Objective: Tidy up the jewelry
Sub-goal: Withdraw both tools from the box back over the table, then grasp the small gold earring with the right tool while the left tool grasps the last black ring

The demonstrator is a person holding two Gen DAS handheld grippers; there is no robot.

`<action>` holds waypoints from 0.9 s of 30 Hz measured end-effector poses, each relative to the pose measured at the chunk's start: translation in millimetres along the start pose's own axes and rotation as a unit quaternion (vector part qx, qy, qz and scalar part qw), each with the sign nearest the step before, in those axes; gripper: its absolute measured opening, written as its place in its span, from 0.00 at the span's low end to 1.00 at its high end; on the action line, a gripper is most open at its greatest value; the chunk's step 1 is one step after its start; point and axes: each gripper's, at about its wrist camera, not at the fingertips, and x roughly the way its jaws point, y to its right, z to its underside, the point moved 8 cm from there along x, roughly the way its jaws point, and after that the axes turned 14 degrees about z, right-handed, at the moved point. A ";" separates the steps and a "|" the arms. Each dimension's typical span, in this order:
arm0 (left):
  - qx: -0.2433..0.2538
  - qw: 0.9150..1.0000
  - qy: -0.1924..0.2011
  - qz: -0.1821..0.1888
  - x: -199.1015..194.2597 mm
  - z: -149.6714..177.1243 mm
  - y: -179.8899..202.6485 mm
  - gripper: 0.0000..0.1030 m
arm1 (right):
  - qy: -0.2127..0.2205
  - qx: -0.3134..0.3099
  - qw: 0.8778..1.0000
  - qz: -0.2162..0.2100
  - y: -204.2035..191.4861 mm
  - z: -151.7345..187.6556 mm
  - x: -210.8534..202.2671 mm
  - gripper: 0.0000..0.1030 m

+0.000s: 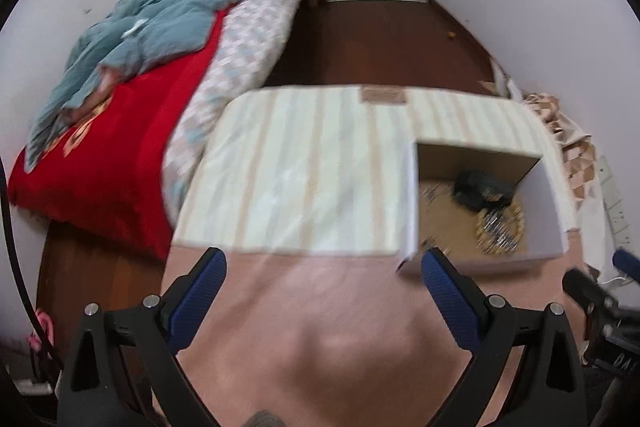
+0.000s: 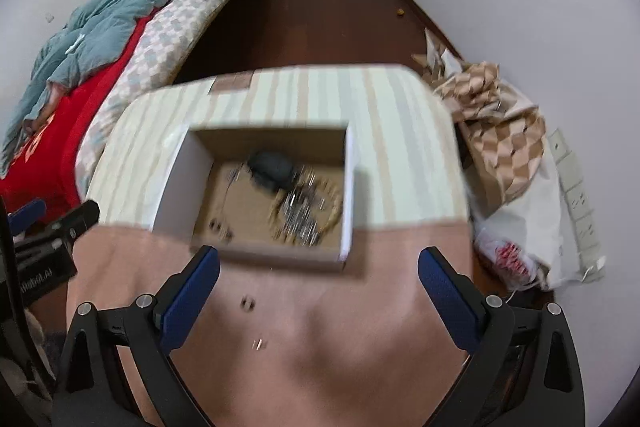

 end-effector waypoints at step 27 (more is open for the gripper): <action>0.001 0.996 -0.083 0.008 54.3 82.6 5.0 0.97 | 0.021 0.028 0.999 -0.026 -24.5 94.4 38.6 0.09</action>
